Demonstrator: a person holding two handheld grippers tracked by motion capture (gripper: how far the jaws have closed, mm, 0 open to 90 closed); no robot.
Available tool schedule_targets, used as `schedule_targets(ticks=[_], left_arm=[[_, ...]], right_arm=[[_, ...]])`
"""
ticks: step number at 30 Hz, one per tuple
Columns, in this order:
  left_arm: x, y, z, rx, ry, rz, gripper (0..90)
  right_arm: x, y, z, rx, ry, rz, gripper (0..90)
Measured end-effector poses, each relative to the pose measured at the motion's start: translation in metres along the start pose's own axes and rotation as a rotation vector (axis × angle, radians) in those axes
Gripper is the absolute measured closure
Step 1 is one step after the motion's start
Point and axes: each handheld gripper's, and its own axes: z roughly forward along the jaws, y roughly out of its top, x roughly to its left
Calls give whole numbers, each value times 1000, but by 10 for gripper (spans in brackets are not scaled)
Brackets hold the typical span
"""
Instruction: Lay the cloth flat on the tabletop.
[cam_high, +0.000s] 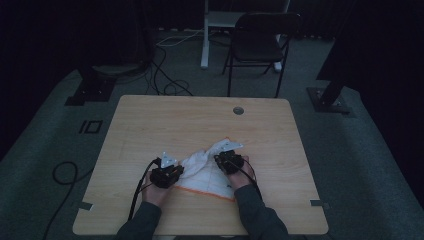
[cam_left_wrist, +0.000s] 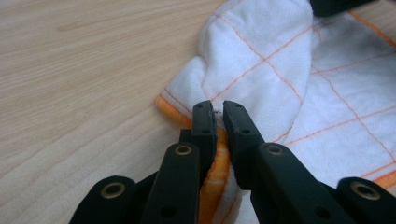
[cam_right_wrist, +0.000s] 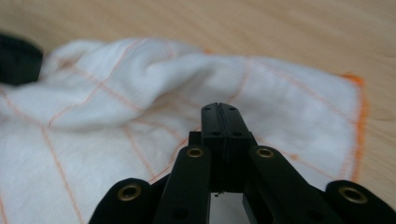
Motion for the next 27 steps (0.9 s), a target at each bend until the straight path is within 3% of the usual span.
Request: schedule_targets(ticks=[3,11,14,19,20,23,27], left_arm=[[0,-1,1,0,-1,-3,846],[0,-2,1,4,-2,-1,845],[0,-3,0,3,-3,-5,844],[0,-4,0,2,-3,-5,844],[0,-4,0,1,-2,-5,843],[-1,-5,0,0,-1,-6,843],[-1,-5,0,0,-2,-5,843]], right_arm=[[-4,6,-4,-36,-4,32,764],[4,29,7,-49,-15,30,579],[5,32,15,-20,-18,32,602],[6,28,13,4,-4,17,879],[6,28,12,5,-4,16,900],[5,28,8,-13,-3,17,878],[8,35,3,-57,13,22,648]])
